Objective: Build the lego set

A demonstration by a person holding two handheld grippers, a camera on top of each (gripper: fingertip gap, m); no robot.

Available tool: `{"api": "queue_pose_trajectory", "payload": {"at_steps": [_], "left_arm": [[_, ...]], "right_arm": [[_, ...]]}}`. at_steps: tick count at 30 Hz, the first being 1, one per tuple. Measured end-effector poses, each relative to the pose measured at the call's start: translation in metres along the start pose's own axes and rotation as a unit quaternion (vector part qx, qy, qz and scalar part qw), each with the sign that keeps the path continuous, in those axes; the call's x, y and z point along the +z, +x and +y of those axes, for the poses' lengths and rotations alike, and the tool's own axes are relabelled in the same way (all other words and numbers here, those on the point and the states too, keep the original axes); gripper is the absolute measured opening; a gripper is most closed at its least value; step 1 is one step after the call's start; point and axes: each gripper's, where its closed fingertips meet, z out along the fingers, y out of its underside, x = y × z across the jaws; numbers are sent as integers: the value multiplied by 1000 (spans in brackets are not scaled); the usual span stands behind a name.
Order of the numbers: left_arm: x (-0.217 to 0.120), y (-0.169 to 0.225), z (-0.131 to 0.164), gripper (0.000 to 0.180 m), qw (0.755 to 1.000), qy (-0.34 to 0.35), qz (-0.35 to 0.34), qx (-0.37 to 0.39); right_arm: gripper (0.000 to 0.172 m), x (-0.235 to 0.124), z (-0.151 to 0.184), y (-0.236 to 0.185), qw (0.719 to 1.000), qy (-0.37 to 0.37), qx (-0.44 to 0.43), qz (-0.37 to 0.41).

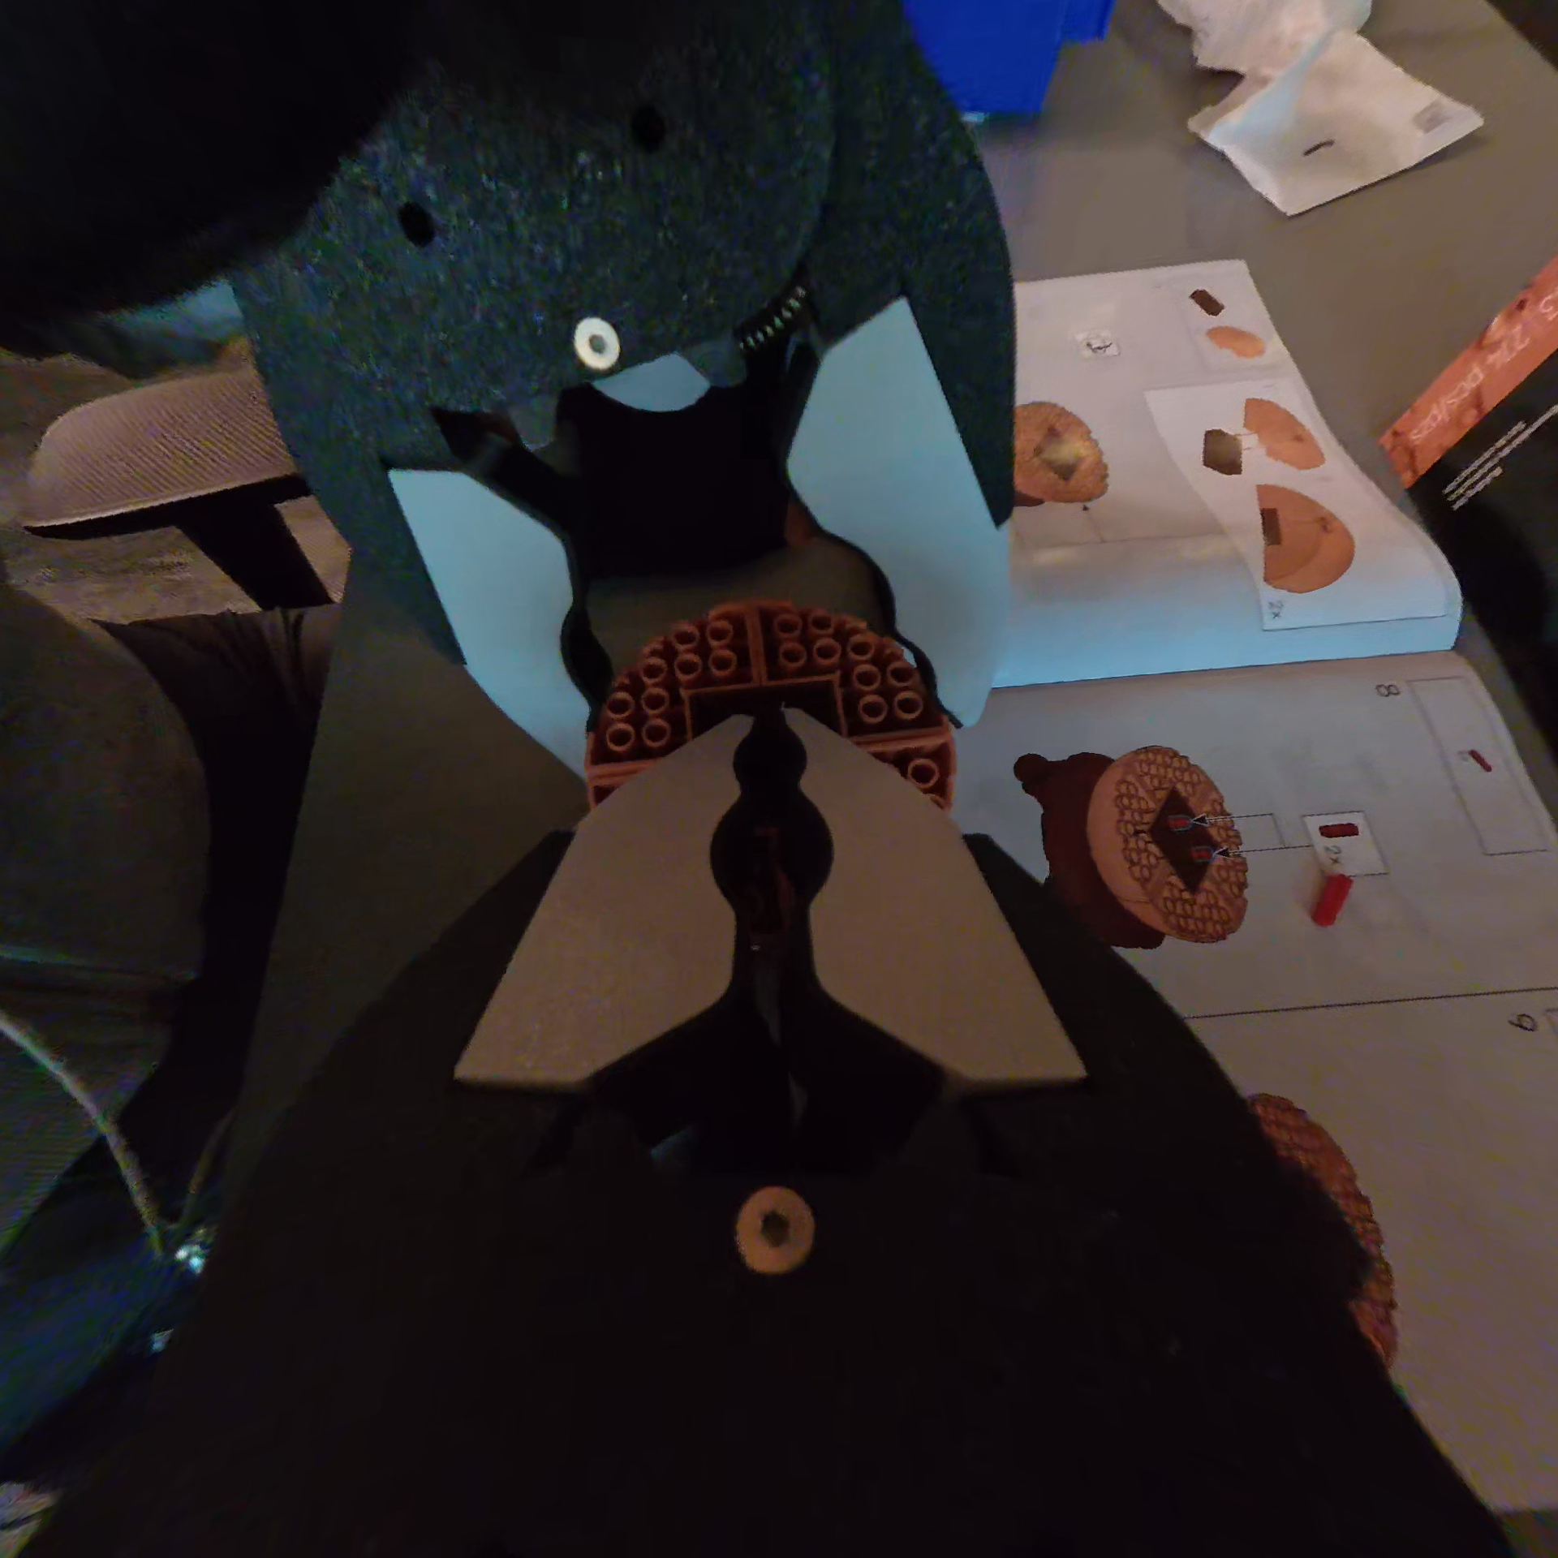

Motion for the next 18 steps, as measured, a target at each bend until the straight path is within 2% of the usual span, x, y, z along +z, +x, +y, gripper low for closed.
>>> {"api": "queue_pose_trajectory", "payload": {"at_steps": [13,18], "left_arm": [[-1,0,0,88,999,-40,-13,21],[0,0,1,88,999,-28,-5,14]], "right_arm": [[0,-2,1,-1,1000,7,1,2],[0,0,0,0,1000,-1,2,0]]}}
